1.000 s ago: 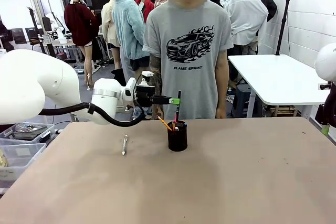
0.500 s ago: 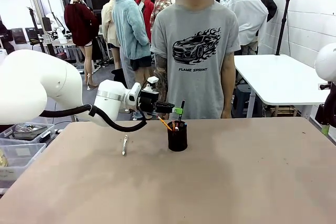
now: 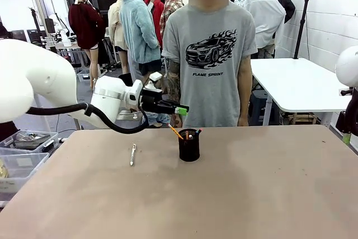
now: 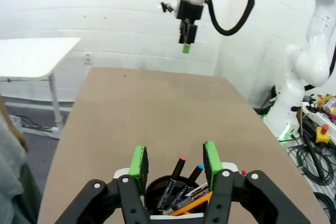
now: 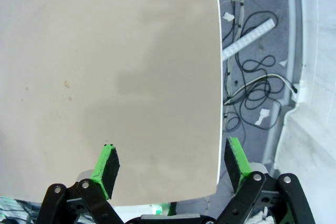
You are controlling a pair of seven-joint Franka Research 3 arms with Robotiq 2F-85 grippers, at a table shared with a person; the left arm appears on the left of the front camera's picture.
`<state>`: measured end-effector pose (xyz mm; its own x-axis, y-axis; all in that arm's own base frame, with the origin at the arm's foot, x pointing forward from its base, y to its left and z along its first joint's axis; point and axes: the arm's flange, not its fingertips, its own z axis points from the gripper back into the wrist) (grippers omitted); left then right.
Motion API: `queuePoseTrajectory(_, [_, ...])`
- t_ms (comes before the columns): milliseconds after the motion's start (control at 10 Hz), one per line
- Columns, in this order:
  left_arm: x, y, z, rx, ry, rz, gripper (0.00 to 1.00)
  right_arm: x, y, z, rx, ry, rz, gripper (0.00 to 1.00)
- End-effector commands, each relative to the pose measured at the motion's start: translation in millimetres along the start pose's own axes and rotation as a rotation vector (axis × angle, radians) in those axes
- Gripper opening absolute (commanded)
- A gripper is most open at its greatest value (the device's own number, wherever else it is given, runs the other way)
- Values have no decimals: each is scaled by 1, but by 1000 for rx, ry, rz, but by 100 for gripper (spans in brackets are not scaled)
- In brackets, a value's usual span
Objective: Place the pens into the pen holder.
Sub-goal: Pick up a writing instrument from the table and place it into the Pen holder.
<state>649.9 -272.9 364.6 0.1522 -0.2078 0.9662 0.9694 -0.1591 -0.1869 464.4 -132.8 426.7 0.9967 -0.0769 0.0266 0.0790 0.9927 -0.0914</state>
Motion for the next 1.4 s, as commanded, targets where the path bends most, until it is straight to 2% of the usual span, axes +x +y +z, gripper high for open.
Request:
queuePoseTrajectory(0, [23,-30,35,217,78,49,57,0,1,2,-4,8,-13,100])
queuePoseTrajectory(100, [52,-49,72,344,170,162,57,0,1,2,-4,8,-13,100])
queuePoseTrajectory(200, [73,-68,94,485,265,223,57,0,1,2,-4,8,-13,100])
queuePoseTrajectory(400, [96,-90,120,764,481,354,57,0,1,2,-4,8,-13,100])
queuePoseTrajectory(500, [99,-95,130,883,550,471,57,0,1,2,-4,8,-13,100])
queuePoseTrajectory(800, [97,-102,155,1146,676,638,57,0,1,2,-4,8,-13,100])
queuePoseTrajectory(900, [85,-100,162,1229,740,735,57,0,1,2,-4,8,-13,100])
queuePoseTrajectory(1000, [74,-101,159,1267,780,832,57,0,1,2,-4,8,-13,100])
queuePoseTrajectory(1100, [59,-98,155,1273,780,876,57,0,1,2,-4,8,-13,100])
queuePoseTrajectory(1300, [40,-87,140,1229,824,888,57,0,1,2,-4,8,-13,100])
